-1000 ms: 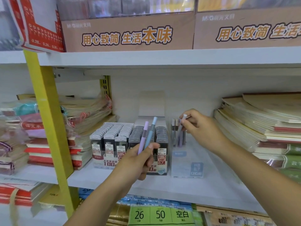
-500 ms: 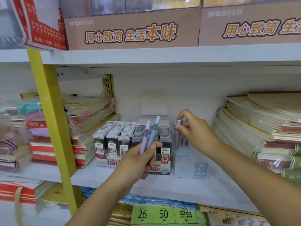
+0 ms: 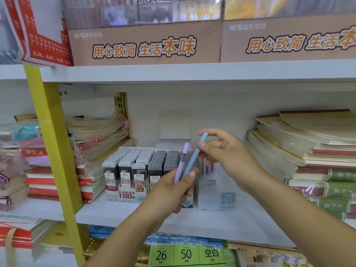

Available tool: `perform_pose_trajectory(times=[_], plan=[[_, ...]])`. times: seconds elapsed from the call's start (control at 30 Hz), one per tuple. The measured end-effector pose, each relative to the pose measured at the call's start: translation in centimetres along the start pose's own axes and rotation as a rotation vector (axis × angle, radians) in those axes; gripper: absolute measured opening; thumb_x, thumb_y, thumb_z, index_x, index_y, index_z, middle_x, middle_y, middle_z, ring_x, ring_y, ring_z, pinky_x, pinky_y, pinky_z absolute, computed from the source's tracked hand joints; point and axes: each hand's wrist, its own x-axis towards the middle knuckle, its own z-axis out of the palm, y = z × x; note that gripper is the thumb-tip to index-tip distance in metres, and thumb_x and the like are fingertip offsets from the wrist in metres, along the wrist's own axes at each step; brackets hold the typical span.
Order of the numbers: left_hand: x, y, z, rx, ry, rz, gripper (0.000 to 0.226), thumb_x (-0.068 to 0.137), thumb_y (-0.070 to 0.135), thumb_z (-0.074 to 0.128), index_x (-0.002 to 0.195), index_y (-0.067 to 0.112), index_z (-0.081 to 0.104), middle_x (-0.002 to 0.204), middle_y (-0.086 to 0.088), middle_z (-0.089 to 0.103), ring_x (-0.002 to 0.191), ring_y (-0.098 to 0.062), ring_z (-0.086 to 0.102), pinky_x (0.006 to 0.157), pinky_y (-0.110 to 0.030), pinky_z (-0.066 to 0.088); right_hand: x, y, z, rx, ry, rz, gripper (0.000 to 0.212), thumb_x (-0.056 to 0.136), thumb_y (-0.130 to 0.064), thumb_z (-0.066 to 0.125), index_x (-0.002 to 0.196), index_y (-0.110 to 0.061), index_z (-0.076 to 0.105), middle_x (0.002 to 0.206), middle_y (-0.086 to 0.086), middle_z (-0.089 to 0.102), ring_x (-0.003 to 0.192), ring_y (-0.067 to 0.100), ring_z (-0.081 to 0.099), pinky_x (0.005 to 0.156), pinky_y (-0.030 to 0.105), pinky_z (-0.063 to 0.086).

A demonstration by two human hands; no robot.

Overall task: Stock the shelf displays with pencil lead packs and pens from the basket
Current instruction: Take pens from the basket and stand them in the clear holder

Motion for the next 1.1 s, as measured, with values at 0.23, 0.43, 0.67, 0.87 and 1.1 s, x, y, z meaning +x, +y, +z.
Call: perform_pose_trajectory(times=[0.23,0.43,0.67,0.87,1.1], plan=[[0.0,-0.2,-0.3,-0.002,0.08,-0.044,0.019,0.104,0.025,0.043,0.095,0.02,0.058,0.072,0.0,0.061,0.047,-0.01,0.039,0.041,-0.021,0.027,3.2,0.2,-6.5,-0.452,0.241,-0.142,0.013,0.093,-0.02,0.061,0.092,-0.033,0.056,0.081,-0.001,0.074,0.072,0.011,0.069,0.06,0.025,0.05],[-0.4,-0.3,-0.7,0.128,0.12,0.093,0.02,0.103,0.033,0.051,0.088,0.03,0.065,0.069,0.005,0.064,0.053,-0.01,0.05,0.046,-0.019,0.039,4.6,3.9,-6.2,-0.943,0.08,-0.151,0.015,0.093,-0.02,0.061,0.108,-0.023,0.057,0.093,0.004,0.07,0.091,0.021,0.061,0.074,0.034,0.048],[-0.3,-0.8,-1.2,0.143,0.122,0.143,0.023,0.102,0.032,0.052,0.086,0.039,0.067,0.069,0.005,0.064,0.047,-0.007,0.042,0.045,-0.017,0.036,4.5,5.8,-6.0,-0.995,0.025,-0.147,0.014,0.093,-0.02,0.061,0.107,-0.019,0.057,0.089,0.004,0.064,0.091,0.02,0.054,0.065,0.029,0.031],[-0.3,-1.0,-1.3,0.128,0.135,0.141,0.023,0.102,0.032,0.052,0.086,0.039,0.068,0.068,0.005,0.065,0.048,-0.008,0.041,0.044,-0.018,0.035,5.0,5.8,-6.0,-1.023,0.056,-0.182,0.024,0.094,-0.024,0.061,0.11,-0.022,0.044,0.08,-0.002,0.066,0.072,0.017,0.057,0.059,0.032,0.041],[-0.4,-1.0,-1.3,0.123,0.143,0.128,0.022,0.102,0.031,0.053,0.088,0.037,0.068,0.067,0.005,0.064,0.048,-0.01,0.041,0.044,-0.019,0.034,5.3,6.5,-6.1,-1.169,0.218,-0.333,0.028,0.08,-0.026,0.077,0.093,-0.009,0.059,0.084,0.004,0.055,0.088,0.025,0.048,0.063,0.032,0.034]])
